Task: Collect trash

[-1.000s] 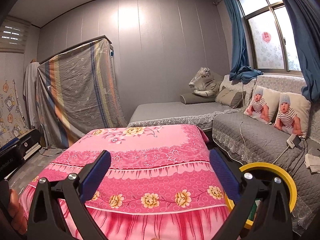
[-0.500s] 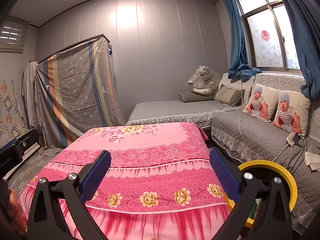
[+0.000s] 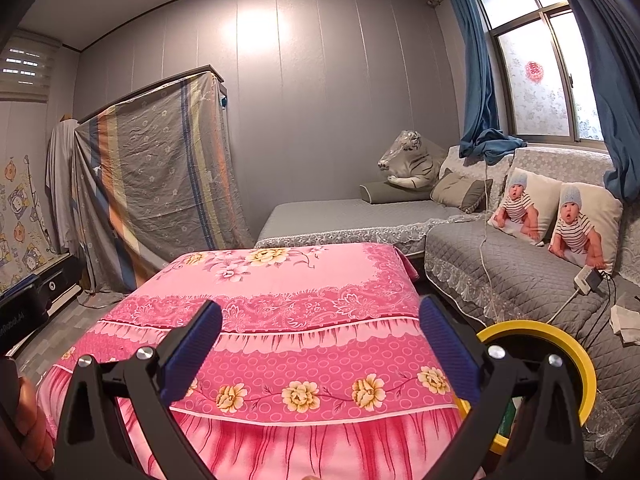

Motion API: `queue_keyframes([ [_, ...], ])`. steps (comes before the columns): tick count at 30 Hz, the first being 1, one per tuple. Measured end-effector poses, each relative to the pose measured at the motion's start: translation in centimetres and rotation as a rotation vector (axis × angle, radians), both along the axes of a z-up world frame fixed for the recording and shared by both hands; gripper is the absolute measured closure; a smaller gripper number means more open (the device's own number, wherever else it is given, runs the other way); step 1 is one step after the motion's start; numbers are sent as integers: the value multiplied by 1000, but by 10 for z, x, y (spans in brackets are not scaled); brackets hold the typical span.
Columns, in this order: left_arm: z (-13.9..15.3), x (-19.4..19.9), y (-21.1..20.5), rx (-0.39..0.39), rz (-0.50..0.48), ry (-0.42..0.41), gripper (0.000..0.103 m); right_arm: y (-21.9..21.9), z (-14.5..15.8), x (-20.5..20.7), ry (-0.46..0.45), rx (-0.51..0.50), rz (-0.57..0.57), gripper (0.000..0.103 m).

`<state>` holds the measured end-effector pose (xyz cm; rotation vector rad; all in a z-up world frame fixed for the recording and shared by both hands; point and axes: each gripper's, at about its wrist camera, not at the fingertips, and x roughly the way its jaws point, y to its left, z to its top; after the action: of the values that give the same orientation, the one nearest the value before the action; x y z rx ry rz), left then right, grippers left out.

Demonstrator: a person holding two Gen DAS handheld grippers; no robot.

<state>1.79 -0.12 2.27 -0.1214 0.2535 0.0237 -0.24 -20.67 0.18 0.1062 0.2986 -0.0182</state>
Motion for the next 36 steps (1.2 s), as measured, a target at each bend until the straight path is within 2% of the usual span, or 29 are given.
queue_keyframes([
  [36,-2,2,2,7,-21,9,8,-2,-2,3,19,9,-7,8],
])
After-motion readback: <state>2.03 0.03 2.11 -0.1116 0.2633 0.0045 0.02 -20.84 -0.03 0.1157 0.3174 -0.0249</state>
